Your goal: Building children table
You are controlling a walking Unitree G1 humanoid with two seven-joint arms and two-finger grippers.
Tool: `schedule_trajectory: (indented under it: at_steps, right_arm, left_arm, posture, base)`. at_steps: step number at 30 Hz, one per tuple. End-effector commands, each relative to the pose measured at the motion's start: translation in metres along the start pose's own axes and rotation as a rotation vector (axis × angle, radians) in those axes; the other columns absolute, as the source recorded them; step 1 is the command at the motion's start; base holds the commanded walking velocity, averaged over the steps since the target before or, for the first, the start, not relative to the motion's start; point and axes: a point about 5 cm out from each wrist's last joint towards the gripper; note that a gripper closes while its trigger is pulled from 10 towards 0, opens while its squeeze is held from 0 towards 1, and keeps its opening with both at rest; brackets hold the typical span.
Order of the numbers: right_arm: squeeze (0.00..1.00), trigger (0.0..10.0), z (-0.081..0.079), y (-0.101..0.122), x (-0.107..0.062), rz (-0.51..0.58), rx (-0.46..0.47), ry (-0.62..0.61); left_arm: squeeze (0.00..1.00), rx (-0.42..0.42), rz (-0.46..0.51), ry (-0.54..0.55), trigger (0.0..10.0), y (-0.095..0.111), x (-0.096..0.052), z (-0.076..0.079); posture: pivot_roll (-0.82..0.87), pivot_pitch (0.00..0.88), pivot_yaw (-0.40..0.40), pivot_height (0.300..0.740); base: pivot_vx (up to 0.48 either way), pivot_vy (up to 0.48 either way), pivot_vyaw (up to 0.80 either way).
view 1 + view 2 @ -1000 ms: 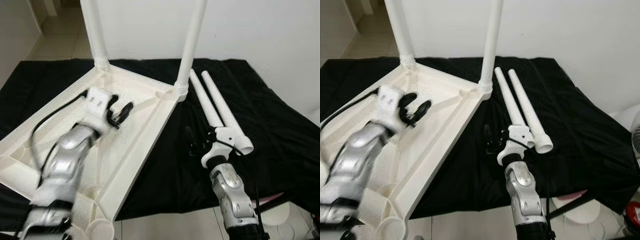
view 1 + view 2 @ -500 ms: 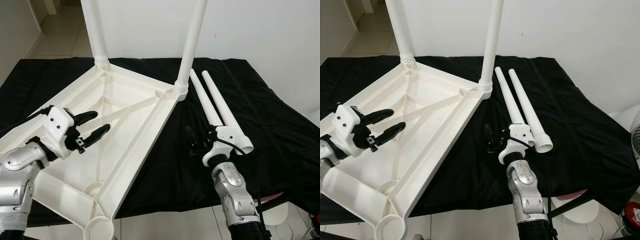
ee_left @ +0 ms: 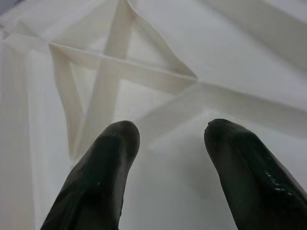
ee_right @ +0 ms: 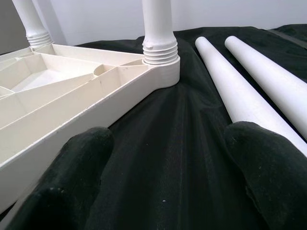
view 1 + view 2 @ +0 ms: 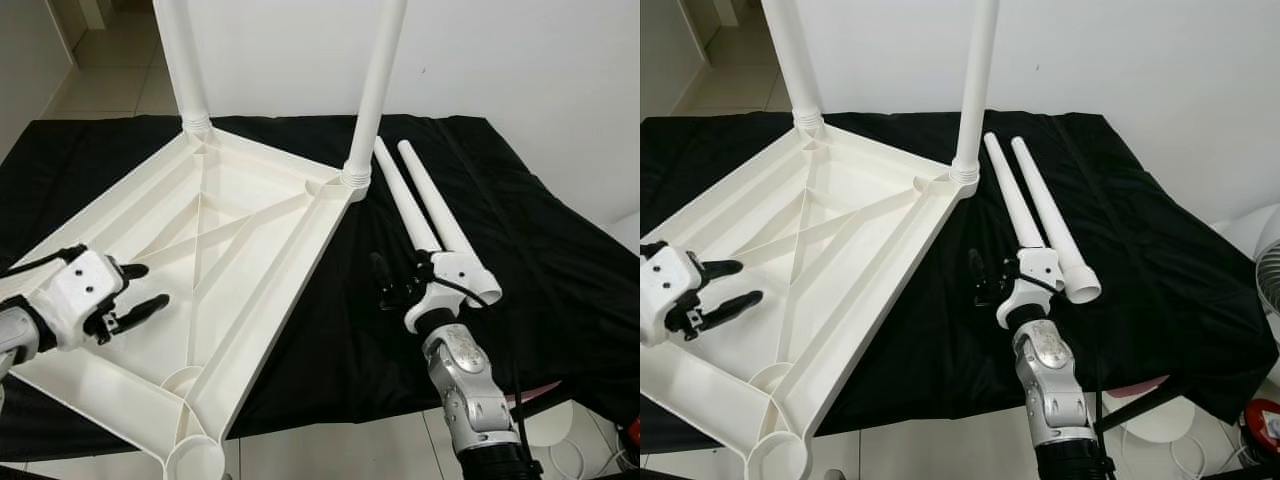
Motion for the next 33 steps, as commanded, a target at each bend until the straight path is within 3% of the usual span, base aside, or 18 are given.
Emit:
schedule_trajectory:
  at_steps: [1, 6, 14, 21, 23, 28, 33]
  right_arm:
    - [0.0, 10.0, 0.001, -0.001, -0.001, -0.004, -0.005, -0.002]
    - [0.0, 10.0, 0.001, -0.001, 0.0, -0.006, -0.005, 0.002]
    - [0.0, 10.0, 0.003, 0.0, -0.001, -0.005, -0.01, 0.001]
    - [0.0, 10.0, 0.004, 0.001, -0.001, -0.003, -0.014, -0.003]
    - [0.0, 10.0, 0.005, 0.003, 0.0, 0.002, -0.013, -0.009]
    - [0.0, 10.0, 0.005, 0.004, 0.0, 0.0, -0.016, -0.008]
    - [0.0, 10.0, 0.005, 0.002, -0.001, -0.004, -0.017, -0.008]
  left_arm:
    - [0.0, 0.037, -0.025, -0.091, 10.0, -0.002, 0.002, 0.012]
    - [0.0, 0.038, -0.01, -0.174, 10.0, 0.005, 0.009, 0.025]
    - [0.0, 0.042, 0.067, -0.2, 10.0, 0.019, 0.026, 0.037]
    - [0.0, 0.022, 0.172, -0.184, 10.0, 0.04, 0.05, 0.044]
    - [0.0, -0.002, 0.228, -0.155, 10.0, 0.054, 0.07, 0.048]
    - [0.0, -0.001, 0.255, -0.126, 10.0, 0.062, 0.083, 0.049]
    - [0.0, 0.012, 0.237, -0.1, 10.0, 0.059, 0.084, 0.046]
  posture:
    - [0.11, 0.102, -0.036, 0.74]
    - [0.11, 0.102, -0.039, 0.74]
    - [0.09, 0.099, -0.039, 0.74]
    - [0.08, 0.1, -0.036, 0.74]
    - [0.08, 0.115, -0.037, 0.74]
    - [0.08, 0.116, -0.037, 0.74]
    - [0.07, 0.113, -0.038, 0.74]
  base:
    - [0.0, 0.0, 0.0]
    - [0.0, 0.0, 0.0]
    - [0.0, 0.0, 0.0]
    - [0.0, 0.0, 0.0]
    - [0.0, 0.0, 0.0]
    - [0.0, 0.0, 0.0]
    - [0.0, 0.0, 0.0]
Point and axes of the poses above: a point about 5 cm out from each wrist's last joint towards the gripper, its own x axis pointing out of the wrist towards the gripper, its own y axis along the axis of the wrist's last joint, z = x × y, and after that the axes turned 10 degrees about x, right-handed
